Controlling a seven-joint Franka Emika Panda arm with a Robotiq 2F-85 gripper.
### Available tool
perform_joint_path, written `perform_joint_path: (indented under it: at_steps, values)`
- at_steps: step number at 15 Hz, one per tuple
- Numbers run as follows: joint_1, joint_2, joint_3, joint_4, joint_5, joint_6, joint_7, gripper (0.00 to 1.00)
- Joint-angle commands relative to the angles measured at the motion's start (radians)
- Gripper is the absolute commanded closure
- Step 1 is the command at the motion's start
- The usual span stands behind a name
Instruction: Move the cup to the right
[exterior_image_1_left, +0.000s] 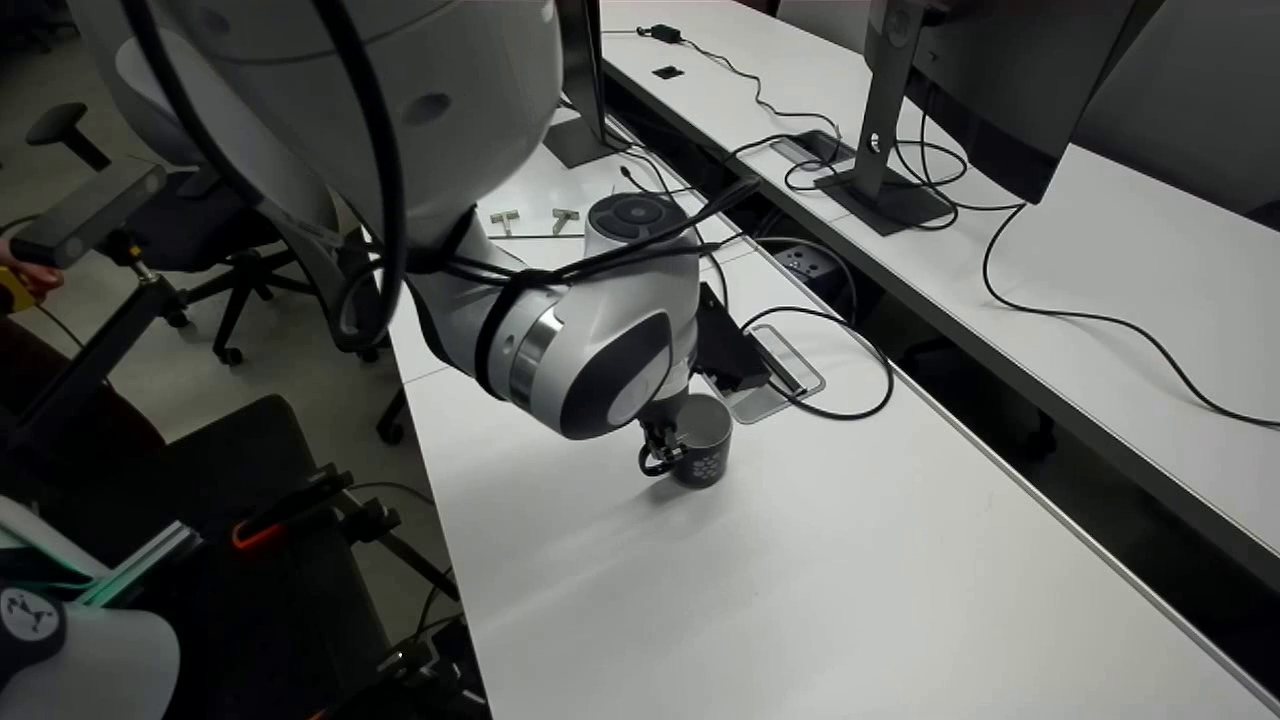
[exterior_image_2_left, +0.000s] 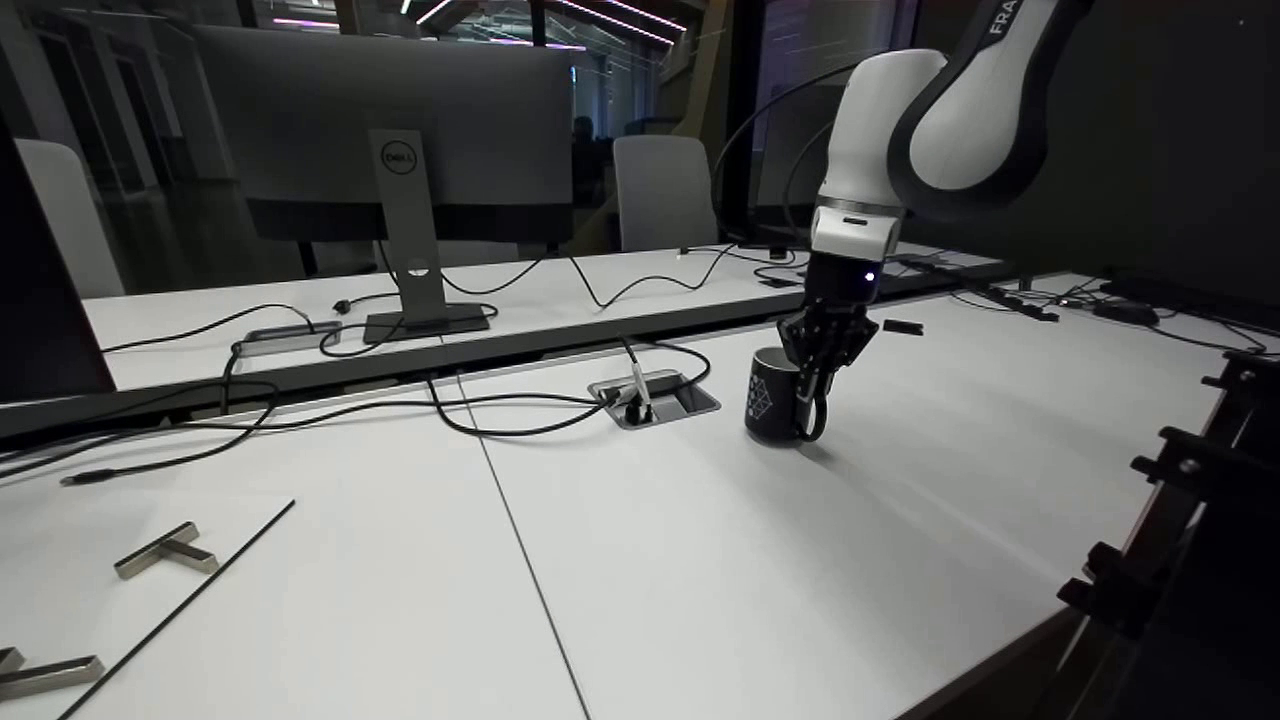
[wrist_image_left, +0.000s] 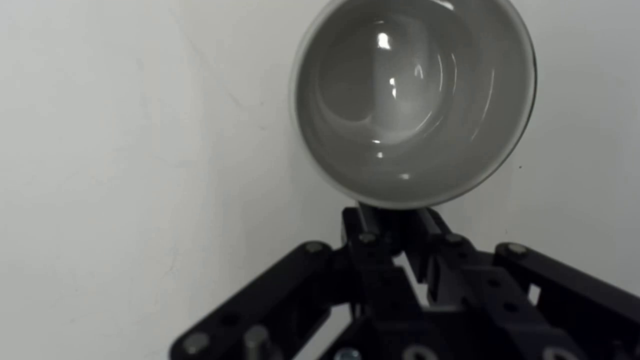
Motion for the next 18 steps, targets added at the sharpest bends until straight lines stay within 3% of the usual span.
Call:
perform_joint_path:
  at_steps: [1, 10, 18]
  values:
    - [-0.009, -0.054, 0.004, -0.086, 0.126, 0.06, 0.005, 0.96]
    - [-0.003, -0.09, -0.029, -0.125, 0.27, 0.043, 0.105, 0.96]
    - [0.0, -0.113, -0.121, -0.134, 0.299, 0.002, 0.222, 0.96]
